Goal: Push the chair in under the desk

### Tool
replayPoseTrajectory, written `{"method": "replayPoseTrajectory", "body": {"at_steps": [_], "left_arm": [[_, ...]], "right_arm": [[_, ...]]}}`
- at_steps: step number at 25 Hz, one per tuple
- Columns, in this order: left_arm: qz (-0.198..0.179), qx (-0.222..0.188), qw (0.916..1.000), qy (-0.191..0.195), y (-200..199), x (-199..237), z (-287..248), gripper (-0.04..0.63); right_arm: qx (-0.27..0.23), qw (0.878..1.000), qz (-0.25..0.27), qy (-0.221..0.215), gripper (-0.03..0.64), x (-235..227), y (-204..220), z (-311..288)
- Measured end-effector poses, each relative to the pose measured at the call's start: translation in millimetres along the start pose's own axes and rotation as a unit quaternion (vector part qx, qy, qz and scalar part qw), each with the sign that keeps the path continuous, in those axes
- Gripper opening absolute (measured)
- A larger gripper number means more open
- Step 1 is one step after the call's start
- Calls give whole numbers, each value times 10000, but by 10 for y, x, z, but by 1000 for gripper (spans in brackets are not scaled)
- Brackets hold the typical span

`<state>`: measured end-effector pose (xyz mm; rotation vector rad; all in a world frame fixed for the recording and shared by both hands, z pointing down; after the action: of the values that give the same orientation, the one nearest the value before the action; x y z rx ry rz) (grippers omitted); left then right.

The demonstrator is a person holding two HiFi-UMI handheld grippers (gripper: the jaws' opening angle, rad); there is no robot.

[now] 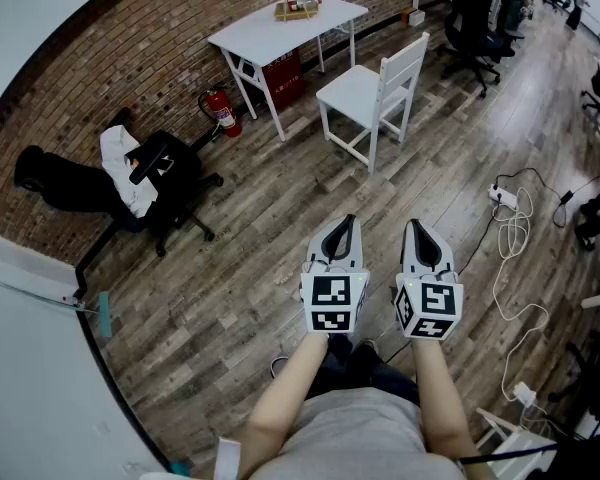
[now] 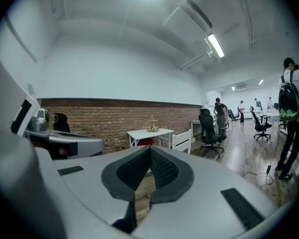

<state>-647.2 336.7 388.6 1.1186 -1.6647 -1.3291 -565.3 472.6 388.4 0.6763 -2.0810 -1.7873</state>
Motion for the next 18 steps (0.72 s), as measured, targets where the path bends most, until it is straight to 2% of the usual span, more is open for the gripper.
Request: {"method": "replayPoseTrajectory", "body": {"at_steps": [18], "left_arm": [[-8, 102, 9999, -5, 84, -63, 22, 17]], "right_arm": [[-28, 9997, -221, -51, 15, -22, 53, 11]]}}
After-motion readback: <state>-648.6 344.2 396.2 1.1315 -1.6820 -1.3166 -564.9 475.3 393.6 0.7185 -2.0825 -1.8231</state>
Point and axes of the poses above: the fingertips, and each gripper's own axes: z backward along the fingers, x to its left, y out of its underside, the point moved 8 cm from there along z, backward along the fingers, and after that the axes turned 7 degrees about -y, right-handed, at the moved point
